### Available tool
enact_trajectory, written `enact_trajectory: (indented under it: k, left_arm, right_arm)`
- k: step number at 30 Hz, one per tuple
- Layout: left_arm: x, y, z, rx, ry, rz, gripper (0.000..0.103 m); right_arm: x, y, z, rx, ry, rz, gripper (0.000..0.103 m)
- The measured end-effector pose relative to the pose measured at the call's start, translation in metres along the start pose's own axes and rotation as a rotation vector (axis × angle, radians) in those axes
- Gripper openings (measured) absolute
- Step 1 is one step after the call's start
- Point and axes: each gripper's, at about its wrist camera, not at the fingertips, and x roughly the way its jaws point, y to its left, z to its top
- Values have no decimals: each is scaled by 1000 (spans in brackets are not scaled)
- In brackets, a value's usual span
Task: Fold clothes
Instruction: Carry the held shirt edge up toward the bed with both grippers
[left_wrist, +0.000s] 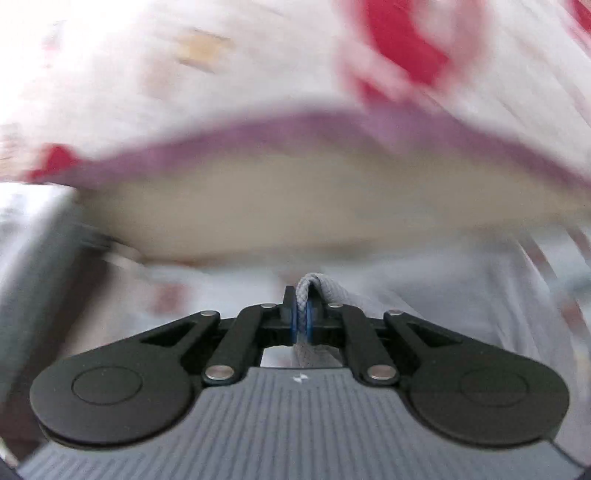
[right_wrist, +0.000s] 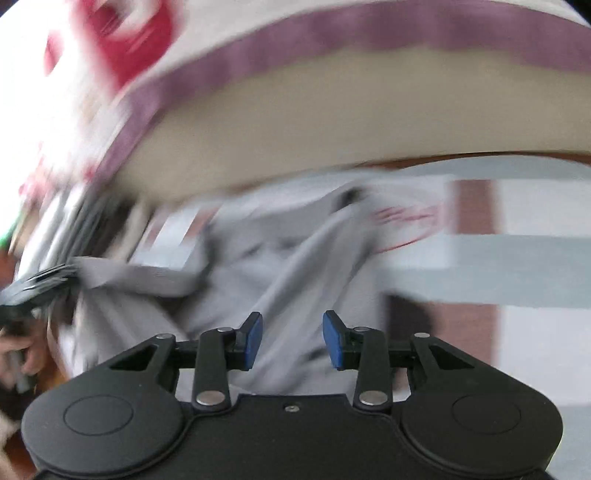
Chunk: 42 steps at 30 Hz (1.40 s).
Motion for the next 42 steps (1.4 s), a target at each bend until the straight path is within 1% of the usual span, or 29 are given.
enact_trajectory:
  k: [1, 2, 3, 5, 6, 7, 8, 12, 13, 14, 15, 16, 18, 20, 22, 24, 26, 28, 29, 30, 31, 33, 34, 35, 37, 38, 39, 40, 42]
  left_arm:
    - [3, 22, 17, -76, -27, 62, 4]
    - [11, 40, 27, -145, -23, 115, 4]
    - [23, 52, 28, -199, 1, 159, 4]
    - [46, 74, 29, -305, 50, 246, 4]
    - [58, 78, 22, -333, 74, 264, 4]
    - [70, 81, 15, -361, 100, 281, 4]
    - [82, 85, 4, -410, 145, 263, 4]
    - [111, 87, -28, -499, 315, 177, 4]
    - [113, 85, -31, -495, 348, 152, 4]
    - [114, 83, -32, -490, 365, 130, 4]
    - [112, 83, -30, -481, 369, 108, 4]
    - [111, 82, -27, -471, 373, 88, 4]
    - [105, 84, -17, -438, 355, 70, 4]
    - [100, 88, -4, -416, 337, 67, 4]
    - [99, 93, 8, -408, 321, 67, 4]
    - [97, 95, 17, -404, 293, 65, 4]
    - [93, 98, 23, -420, 249, 48, 4]
    - [90, 103, 23, -480, 193, -8, 4]
    - [88, 106, 22, -509, 165, -35, 4]
    - [84, 108, 21, -516, 133, -52, 4]
    - [80, 111, 21, -522, 100, -69, 4]
    - [71, 115, 19, -535, 36, -103, 4]
    - [67, 117, 18, -541, 3, -120, 4]
    - [63, 119, 17, -547, -29, -136, 4]
    - [62, 127, 15, -562, -48, -108, 4]
    - [67, 130, 13, -588, -41, -96, 4]
    - [72, 133, 11, -614, -34, -83, 4]
    - [76, 136, 9, -639, -27, -70, 4]
    - [89, 132, 6, -640, -22, -37, 4]
  right_arm:
    - [-3, -2, 1, 2, -62, -80, 41]
    - [-6, -3, 3, -3, -121, -158, 44]
    - [-6, -1, 3, -36, -157, -215, 44]
    - [1, 3, 4, -89, -172, -248, 44]
    - [4, 5, 4, -113, -177, -257, 44]
    - [10, 5, 3, -124, -171, -233, 44]
    - [15, 6, 4, -134, -166, -211, 44]
    - [36, 7, 4, -133, -146, -112, 44]
    - [42, 9, 5, -117, -142, -84, 44]
    - [47, 12, 5, -106, -138, -58, 46]
    - [50, 14, 3, -110, -134, -46, 48]
    - [54, 17, 2, -120, -127, -39, 52]
    - [67, 26, 1, -181, -92, -72, 55]
    - [83, 34, 1, -253, -59, -118, 56]
    - [102, 40, 7, -319, -21, -194, 56]
    - [117, 39, 16, -331, -44, -243, 59]
    - [132, 38, 25, -325, -87, -269, 72]
    - [146, 41, 29, -326, -145, -260, 73]
    - [152, 45, 30, -348, -155, -254, 66]
    - [156, 51, 30, -386, -161, -231, 52]
    - [153, 56, 30, -410, -171, -203, 7]
    - [144, 66, 31, -458, -207, -153, 9]
    - [125, 70, 30, -476, -294, -164, 8]
    - [106, 70, 31, -452, -350, -185, 8]
    - [69, 69, 36, -403, -458, -227, 8]
    - [54, 65, 40, -373, -488, -245, 8]
    - [40, 61, 45, -344, -512, -262, 8]
    - [34, 58, 51, -324, -507, -272, 8]
    - [32, 55, 62, -312, -473, -286, 8]
